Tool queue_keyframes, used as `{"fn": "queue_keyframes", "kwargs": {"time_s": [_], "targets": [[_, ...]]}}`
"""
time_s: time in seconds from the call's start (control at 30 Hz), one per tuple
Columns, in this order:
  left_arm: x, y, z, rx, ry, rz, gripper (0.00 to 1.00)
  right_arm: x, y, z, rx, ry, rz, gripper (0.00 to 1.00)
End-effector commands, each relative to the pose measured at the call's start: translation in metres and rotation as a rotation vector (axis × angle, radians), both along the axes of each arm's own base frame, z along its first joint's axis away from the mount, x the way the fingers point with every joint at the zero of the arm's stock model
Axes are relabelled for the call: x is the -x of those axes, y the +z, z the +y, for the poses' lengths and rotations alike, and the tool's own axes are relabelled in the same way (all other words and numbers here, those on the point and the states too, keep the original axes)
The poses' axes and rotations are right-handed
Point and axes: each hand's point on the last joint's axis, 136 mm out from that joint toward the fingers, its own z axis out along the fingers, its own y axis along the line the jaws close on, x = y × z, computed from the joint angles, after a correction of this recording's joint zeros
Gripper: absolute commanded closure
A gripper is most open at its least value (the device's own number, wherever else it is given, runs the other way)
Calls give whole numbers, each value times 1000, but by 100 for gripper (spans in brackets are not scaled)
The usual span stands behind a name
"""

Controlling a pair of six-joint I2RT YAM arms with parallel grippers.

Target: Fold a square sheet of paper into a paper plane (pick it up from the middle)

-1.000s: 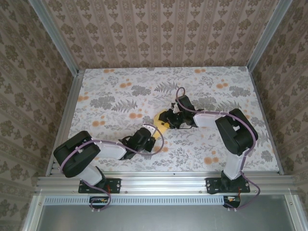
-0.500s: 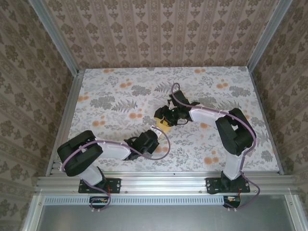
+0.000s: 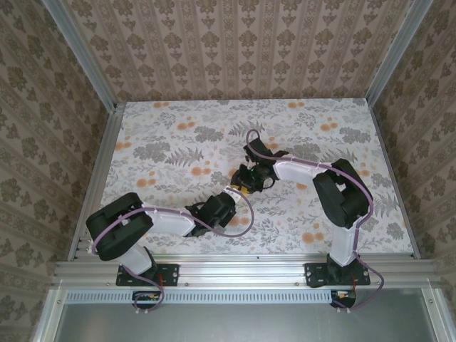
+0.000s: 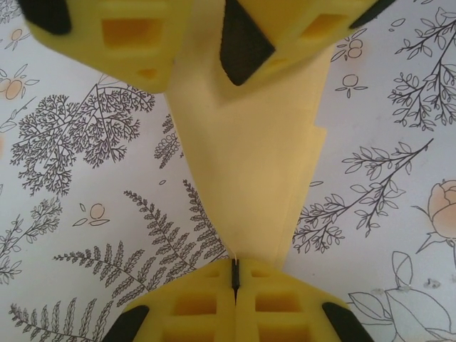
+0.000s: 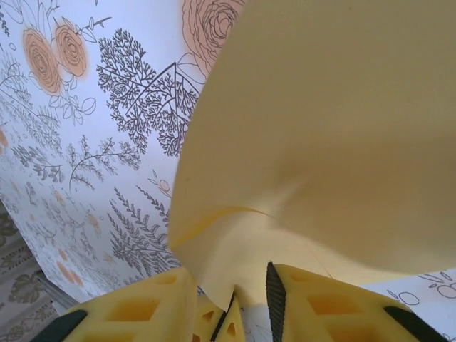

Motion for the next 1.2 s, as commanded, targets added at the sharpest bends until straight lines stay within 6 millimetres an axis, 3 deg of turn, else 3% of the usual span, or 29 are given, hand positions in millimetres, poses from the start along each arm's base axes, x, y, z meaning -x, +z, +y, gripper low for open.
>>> {"fn": "queue_keyframes", "kwargs": {"time_s": [0.0,0.57,0.73,0.9,0.97,1.17], "targets": [[0,0,0,-31,-2,-7,100,2,-8,-3,49,4,16,70],[-1,4,-1,-25,3,-19,100,8,-22,6,63,52,41,76],[0,7,1,-20,17,-13,99,8,-24,4,69,58,29,88],[2,15,10,28,80,33,82,5,-21,2,35,73,-6,92],[4,22,14,74,113,64,69,3,-16,3,11,85,-28,93],[13,48,15,327,137,195,50,4,-7,8,-95,149,-74,93]]}}
